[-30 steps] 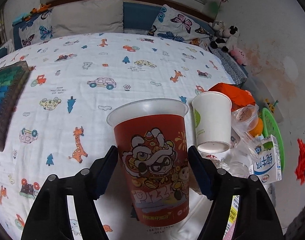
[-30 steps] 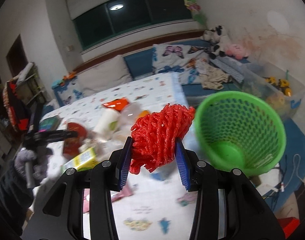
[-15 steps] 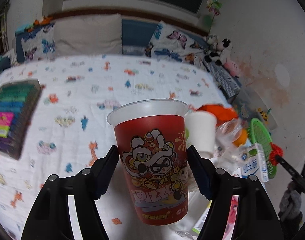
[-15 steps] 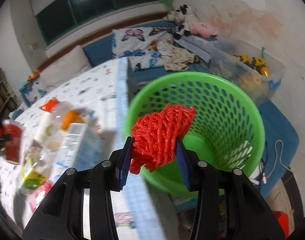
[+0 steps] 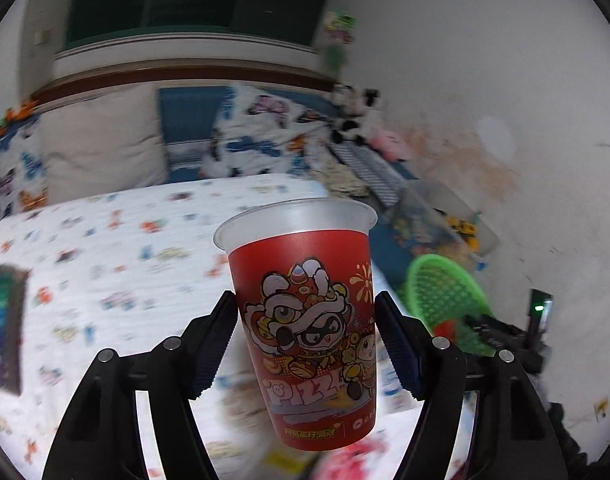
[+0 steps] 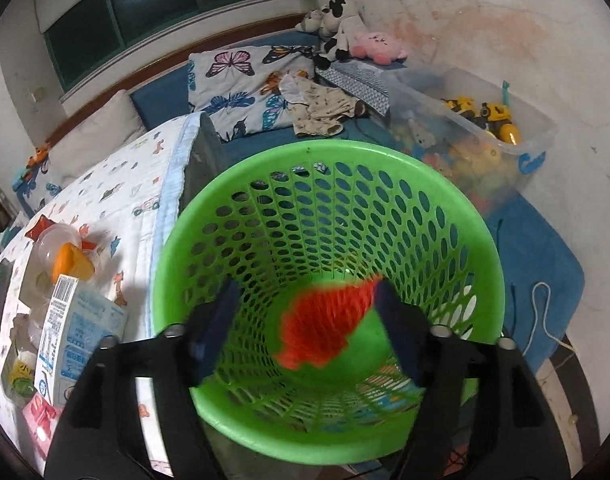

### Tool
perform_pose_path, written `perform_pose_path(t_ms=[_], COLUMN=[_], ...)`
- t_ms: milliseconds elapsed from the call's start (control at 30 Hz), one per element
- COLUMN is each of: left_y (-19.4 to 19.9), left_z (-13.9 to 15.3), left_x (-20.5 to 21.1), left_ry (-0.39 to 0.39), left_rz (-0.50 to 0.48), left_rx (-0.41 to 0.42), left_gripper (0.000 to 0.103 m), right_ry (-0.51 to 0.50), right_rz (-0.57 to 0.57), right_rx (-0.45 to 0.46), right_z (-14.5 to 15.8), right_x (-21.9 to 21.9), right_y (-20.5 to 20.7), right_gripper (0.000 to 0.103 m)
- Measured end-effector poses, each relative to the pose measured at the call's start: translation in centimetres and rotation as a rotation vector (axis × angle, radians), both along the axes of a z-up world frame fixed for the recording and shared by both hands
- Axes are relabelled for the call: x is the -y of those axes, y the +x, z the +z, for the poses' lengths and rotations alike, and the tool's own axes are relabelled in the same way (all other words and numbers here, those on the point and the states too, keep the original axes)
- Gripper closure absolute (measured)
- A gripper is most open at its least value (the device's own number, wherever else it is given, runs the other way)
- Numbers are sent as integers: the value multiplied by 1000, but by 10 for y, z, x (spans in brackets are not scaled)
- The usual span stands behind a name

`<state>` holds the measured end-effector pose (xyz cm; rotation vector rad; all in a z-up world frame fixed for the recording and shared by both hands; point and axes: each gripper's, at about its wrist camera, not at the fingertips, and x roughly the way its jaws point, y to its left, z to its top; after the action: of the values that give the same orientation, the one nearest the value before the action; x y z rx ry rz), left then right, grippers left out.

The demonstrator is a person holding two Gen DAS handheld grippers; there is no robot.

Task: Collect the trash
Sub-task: 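Carry the red mesh net over the green basket and release it with the right tool, then lower the red paper cup into the green basket and open the left tool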

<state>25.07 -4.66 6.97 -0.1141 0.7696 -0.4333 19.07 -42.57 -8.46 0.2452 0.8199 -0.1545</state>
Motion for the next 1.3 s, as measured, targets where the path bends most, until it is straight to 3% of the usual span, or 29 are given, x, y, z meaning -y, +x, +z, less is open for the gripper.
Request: perform_pose_path(t_ms=[267,433,633,933,1033,1200,1300], left_y=[17,25,32,57,64,73,75], left_z=[-1,-23,-57,-112,-123,-132,-138], left_x=[126,212,287,344,352,358,362], left_ry=[38,94,174,293,302,237,260], left_rz=[-179,-293,-353,-352,-351,-354,-357], left_rx=[-18,-74,-128,-178,-191,-207,-215], left_gripper=[35,35,35,35,35,34,31], right_ry=[13,14,39,38,55,68,71], right_rz=[-37,-76,-103,-118,-117,-116,-118], right_rx=[73,132,173,169,165,157,153], right_z=[15,27,28,13,7,0,-2], right_x=[30,48,58,61,60,61,62], right_y=[-26,-58,-85,-99,-101,-99,-99], right_gripper=[30,28,28,25,25,25,25])
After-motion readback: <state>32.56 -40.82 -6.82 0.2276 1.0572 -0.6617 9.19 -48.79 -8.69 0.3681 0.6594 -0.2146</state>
